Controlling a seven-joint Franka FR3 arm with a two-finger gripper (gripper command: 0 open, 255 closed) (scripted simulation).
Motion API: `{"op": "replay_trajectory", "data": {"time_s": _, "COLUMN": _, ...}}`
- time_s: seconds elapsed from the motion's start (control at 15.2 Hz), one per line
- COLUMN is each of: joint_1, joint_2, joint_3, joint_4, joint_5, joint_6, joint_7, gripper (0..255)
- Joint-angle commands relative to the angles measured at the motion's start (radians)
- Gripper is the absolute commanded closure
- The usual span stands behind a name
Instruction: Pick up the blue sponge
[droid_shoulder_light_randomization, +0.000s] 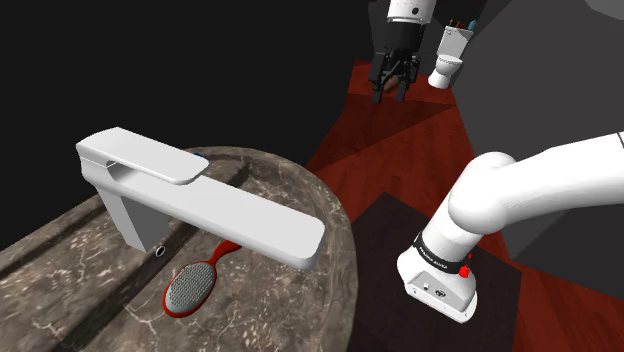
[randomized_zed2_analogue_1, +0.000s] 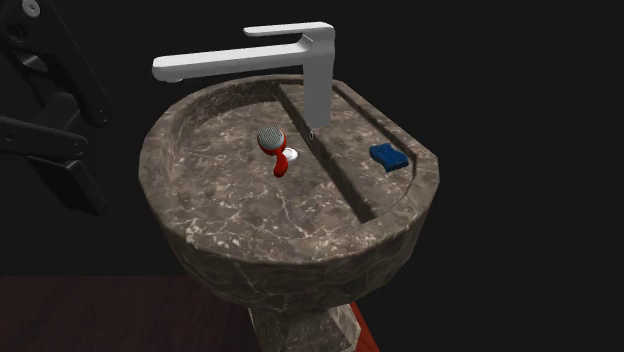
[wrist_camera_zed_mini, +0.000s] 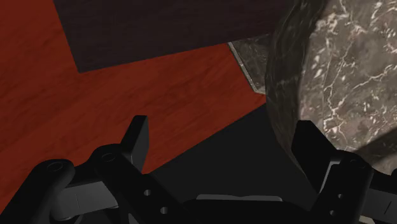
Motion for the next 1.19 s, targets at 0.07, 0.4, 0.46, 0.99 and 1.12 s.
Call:
{"op": "replay_trajectory", "data": {"time_s": 0.07, "joint_1": 0.004, "joint_2": 0.001, "joint_3": 0.023, "joint_4": -0.012, "joint_5": 0.018, "joint_6": 0.022, "joint_7": 0.031, "gripper": 0}}
{"op": "replay_trajectory", "data": {"time_s": 0.4, "joint_1": 0.026, "joint_2": 0.035, "joint_3": 0.138, "joint_4": -0.051, "joint_5": 0.101, "joint_6": 0.142, "joint_7": 0.184, "gripper": 0}}
{"op": "replay_trajectory", "data": {"time_s": 0.46, "joint_1": 0.030, "joint_2": 0.047, "joint_3": 0.161, "joint_4": -0.054, "joint_5": 0.115, "joint_6": 0.167, "joint_7": 0.214, "gripper": 0}}
{"op": "replay_trajectory", "data": {"time_s": 0.99, "joint_1": 0.047, "joint_2": 0.203, "joint_3": 0.346, "joint_4": -0.023, "joint_5": 0.191, "joint_6": 0.373, "joint_7": 0.452, "gripper": 0}}
{"op": "replay_trajectory", "data": {"time_s": 1.12, "joint_1": 0.045, "joint_2": 0.256, "joint_3": 0.392, "joint_4": 0.000, "joint_5": 0.195, "joint_6": 0.424, "joint_7": 0.513, "gripper": 0}}
